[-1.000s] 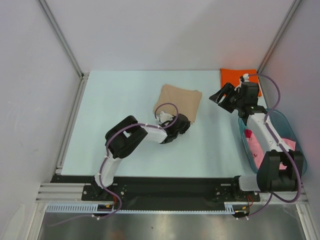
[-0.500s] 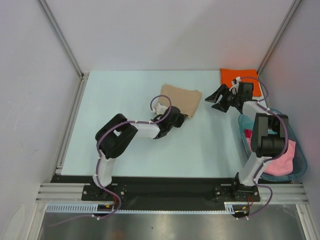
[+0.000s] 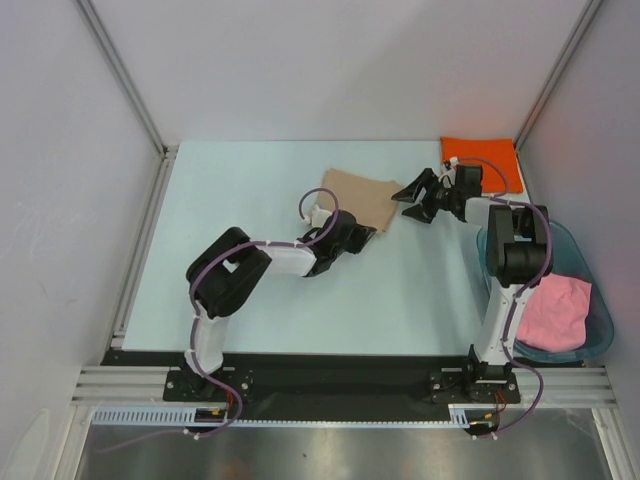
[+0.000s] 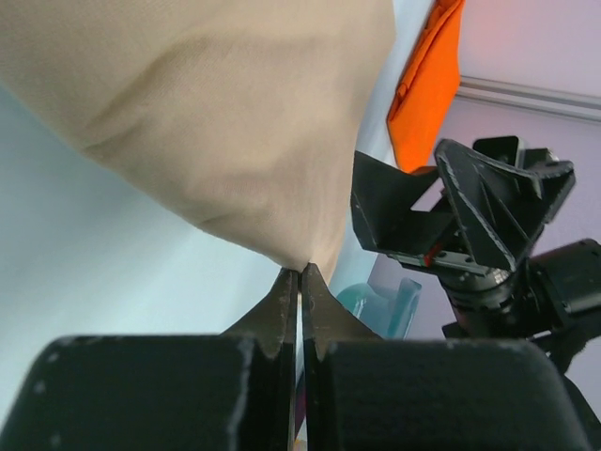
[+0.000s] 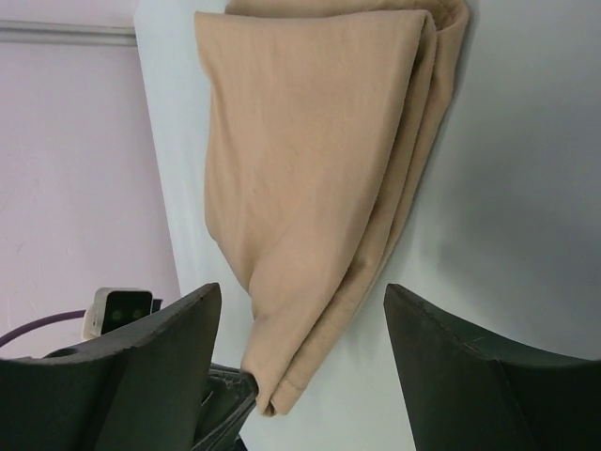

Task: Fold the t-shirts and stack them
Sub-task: Neatly place the folded tshirt to the corner

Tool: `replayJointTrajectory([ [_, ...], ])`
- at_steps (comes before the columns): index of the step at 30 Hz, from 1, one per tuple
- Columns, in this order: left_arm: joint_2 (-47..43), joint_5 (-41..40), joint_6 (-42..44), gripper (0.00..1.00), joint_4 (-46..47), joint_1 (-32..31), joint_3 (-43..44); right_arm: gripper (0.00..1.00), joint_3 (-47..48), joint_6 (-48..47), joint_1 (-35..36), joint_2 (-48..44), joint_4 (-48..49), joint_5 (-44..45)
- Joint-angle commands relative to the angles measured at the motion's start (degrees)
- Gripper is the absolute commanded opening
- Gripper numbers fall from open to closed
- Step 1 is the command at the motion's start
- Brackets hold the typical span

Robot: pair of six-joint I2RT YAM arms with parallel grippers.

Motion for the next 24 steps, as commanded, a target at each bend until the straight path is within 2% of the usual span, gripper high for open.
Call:
replayJointTrajectory([
  [1, -4.6, 0.5, 1.2, 0.0, 3.3, 0.5, -0.7, 0.77, 3.1, 1.0, 1.0, 1.1, 1.1, -1.4],
  [7, -4.2, 1.5, 0.2, 0.0, 4.8, 0.5, -1.2, 0.74, 3.1, 1.3, 2.7, 2.4, -1.5, 1.4],
  [14, -4.5, 1.4, 0.2, 0.0, 5.3, 0.6, -2.0, 0.7, 0.1, 2.9, 2.7, 2.4, 0.9, 3.3],
  [24, -4.7, 1.9, 0.3, 0.0, 6.2, 0.8, -2.1, 0.73, -1.7, 0.9, 2.1, 1.5, 0.3, 5.1],
])
